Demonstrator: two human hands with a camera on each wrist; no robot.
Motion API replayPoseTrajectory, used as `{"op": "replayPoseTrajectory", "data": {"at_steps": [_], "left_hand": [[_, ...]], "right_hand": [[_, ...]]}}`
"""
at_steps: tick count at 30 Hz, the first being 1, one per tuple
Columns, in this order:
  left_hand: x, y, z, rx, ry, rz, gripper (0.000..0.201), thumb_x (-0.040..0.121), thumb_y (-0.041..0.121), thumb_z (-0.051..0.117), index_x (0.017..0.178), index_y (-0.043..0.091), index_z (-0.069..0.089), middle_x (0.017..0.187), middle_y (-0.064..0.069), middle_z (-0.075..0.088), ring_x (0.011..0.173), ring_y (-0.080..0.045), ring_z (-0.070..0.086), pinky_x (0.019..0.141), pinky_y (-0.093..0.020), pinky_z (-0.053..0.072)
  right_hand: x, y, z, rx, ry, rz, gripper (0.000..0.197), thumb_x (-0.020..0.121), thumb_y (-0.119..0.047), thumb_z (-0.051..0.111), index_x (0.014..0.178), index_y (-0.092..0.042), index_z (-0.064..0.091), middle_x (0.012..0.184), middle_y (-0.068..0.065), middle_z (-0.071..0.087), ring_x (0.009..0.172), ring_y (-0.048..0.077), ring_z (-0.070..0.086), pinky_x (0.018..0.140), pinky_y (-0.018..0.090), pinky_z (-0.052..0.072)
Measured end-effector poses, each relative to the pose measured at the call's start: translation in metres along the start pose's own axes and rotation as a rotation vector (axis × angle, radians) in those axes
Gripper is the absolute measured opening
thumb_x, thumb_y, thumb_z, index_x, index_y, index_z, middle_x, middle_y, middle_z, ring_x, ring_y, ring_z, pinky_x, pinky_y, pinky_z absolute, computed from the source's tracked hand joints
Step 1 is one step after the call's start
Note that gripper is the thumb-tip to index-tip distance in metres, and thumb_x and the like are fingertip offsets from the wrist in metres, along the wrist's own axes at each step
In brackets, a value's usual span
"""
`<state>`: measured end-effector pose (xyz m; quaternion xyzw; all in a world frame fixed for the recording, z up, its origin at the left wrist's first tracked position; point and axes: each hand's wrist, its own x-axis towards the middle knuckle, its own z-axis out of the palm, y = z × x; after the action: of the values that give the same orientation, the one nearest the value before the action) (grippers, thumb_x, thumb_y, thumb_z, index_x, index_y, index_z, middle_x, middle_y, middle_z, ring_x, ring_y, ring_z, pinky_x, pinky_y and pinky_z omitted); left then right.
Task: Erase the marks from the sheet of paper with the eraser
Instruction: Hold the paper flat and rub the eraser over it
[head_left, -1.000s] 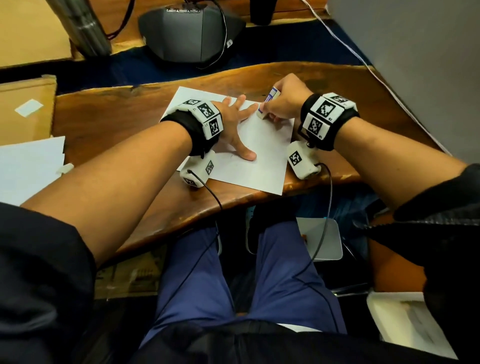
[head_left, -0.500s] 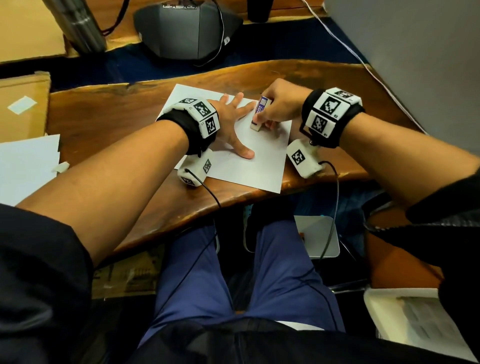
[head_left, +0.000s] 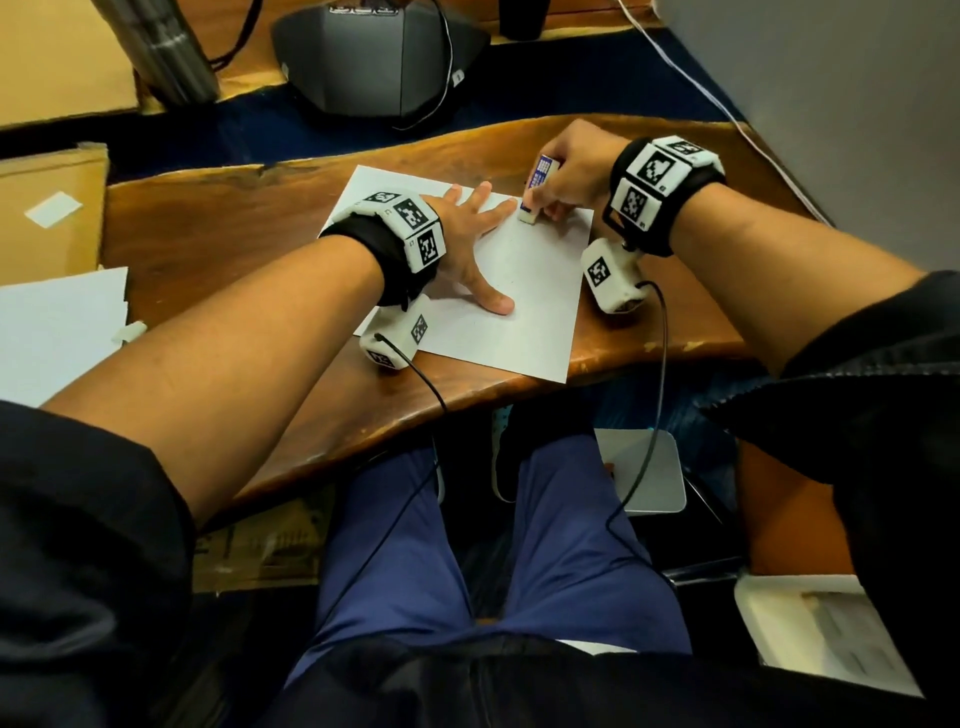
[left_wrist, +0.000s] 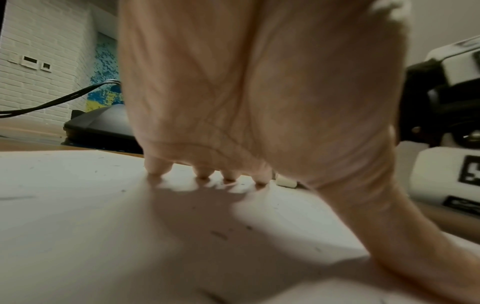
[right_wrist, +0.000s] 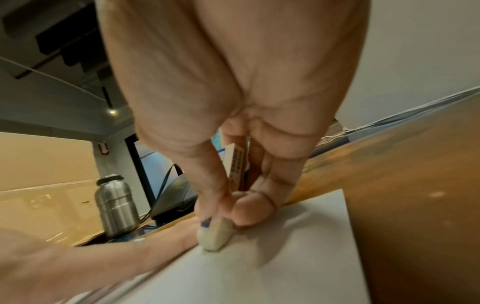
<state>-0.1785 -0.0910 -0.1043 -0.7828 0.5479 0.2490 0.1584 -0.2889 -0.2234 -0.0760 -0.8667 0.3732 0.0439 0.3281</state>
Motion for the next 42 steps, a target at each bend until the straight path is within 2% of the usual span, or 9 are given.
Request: {"op": "replayPoseTrajectory", "data": {"at_steps": [7,12,17,21,25,29,34,37,42], "left_hand": [[0.001,-0.002,0.002,0.004,0.000,0.009,0.148,0.033,0.094,0.059,0.147,0.046,-0.022,0.159,0.007,-0.027,0.149,-0.030,-0.015,0.115,-0.062,0.005],[-0.002,0.000,0.000,0.010,0.002,0.001,0.145,0.037,0.091,0.061,0.147,0.046,-0.022,0.160,0.007,-0.027,0.149,-0.029,-0.014,0.115,-0.061,0.005],[-0.002,0.000,-0.001,0.007,0.000,-0.004,0.141,0.046,0.086,0.065,0.149,0.043,-0.021,0.160,0.006,-0.027,0.149,-0.029,-0.015,0.116,-0.059,0.004],[-0.003,0.002,0.000,0.007,-0.002,0.002,0.144,0.040,0.090,0.061,0.148,0.044,-0.021,0.160,0.006,-0.026,0.149,-0.030,-0.014,0.116,-0.061,0.004],[-0.002,-0.001,0.001,0.021,0.014,0.009,0.147,0.033,0.094,0.056,0.148,0.044,-0.021,0.160,0.005,-0.025,0.149,-0.031,-0.012,0.115,-0.060,0.005],[-0.001,-0.002,0.003,0.032,0.020,0.009,0.147,0.034,0.095,0.054,0.149,0.042,-0.020,0.160,0.006,-0.025,0.149,-0.030,-0.012,0.116,-0.059,0.005],[-0.003,0.001,0.000,0.027,0.007,-0.005,0.142,0.043,0.090,0.062,0.148,0.045,-0.022,0.160,0.005,-0.025,0.149,-0.030,-0.013,0.116,-0.060,0.005],[-0.003,0.002,-0.002,0.027,-0.004,-0.010,0.142,0.043,0.089,0.062,0.148,0.043,-0.021,0.160,0.005,-0.025,0.149,-0.029,-0.013,0.116,-0.059,0.004],[-0.004,0.002,-0.002,0.013,-0.011,-0.010,0.143,0.043,0.088,0.063,0.148,0.043,-0.022,0.160,0.005,-0.027,0.149,-0.029,-0.015,0.116,-0.059,0.003]], "right_hand": [[-0.009,0.005,0.007,-0.119,-0.139,-0.061,0.020,0.088,-0.025,0.074,0.103,-0.012,0.069,0.088,0.002,0.073,0.069,0.009,0.068,0.057,0.018,0.048],[-0.005,0.001,0.004,-0.005,0.016,-0.013,0.026,0.089,-0.024,0.072,0.110,-0.010,0.069,0.088,0.002,0.071,0.071,0.009,0.066,0.058,0.018,0.049],[-0.019,0.005,0.012,-0.151,-0.131,-0.082,0.022,0.089,-0.027,0.072,0.105,-0.013,0.069,0.091,0.002,0.073,0.078,0.013,0.070,0.065,0.021,0.052],[-0.016,0.001,0.007,-0.002,-0.021,-0.017,0.023,0.087,-0.024,0.074,0.106,-0.011,0.070,0.092,0.004,0.073,0.073,0.011,0.069,0.062,0.020,0.053],[-0.022,0.002,0.018,-0.076,0.006,-0.064,0.026,0.087,-0.026,0.074,0.109,-0.012,0.069,0.097,0.004,0.073,0.083,0.015,0.071,0.076,0.028,0.059],[-0.033,0.003,0.025,-0.106,-0.096,-0.086,0.022,0.088,-0.026,0.073,0.106,-0.014,0.070,0.094,0.001,0.073,0.076,0.009,0.068,0.060,0.018,0.051],[-0.021,-0.005,0.011,-0.032,0.033,-0.031,0.024,0.087,-0.026,0.075,0.106,-0.012,0.071,0.090,0.000,0.072,0.072,0.007,0.067,0.058,0.017,0.051],[-0.029,0.000,0.020,-0.105,-0.043,-0.081,0.025,0.088,-0.027,0.073,0.109,-0.014,0.069,0.097,0.003,0.073,0.084,0.014,0.070,0.074,0.025,0.057],[-0.041,0.002,0.023,-0.094,-0.148,-0.085,0.024,0.088,-0.027,0.072,0.110,-0.016,0.070,0.095,0.000,0.073,0.079,0.010,0.069,0.065,0.019,0.051]]}}
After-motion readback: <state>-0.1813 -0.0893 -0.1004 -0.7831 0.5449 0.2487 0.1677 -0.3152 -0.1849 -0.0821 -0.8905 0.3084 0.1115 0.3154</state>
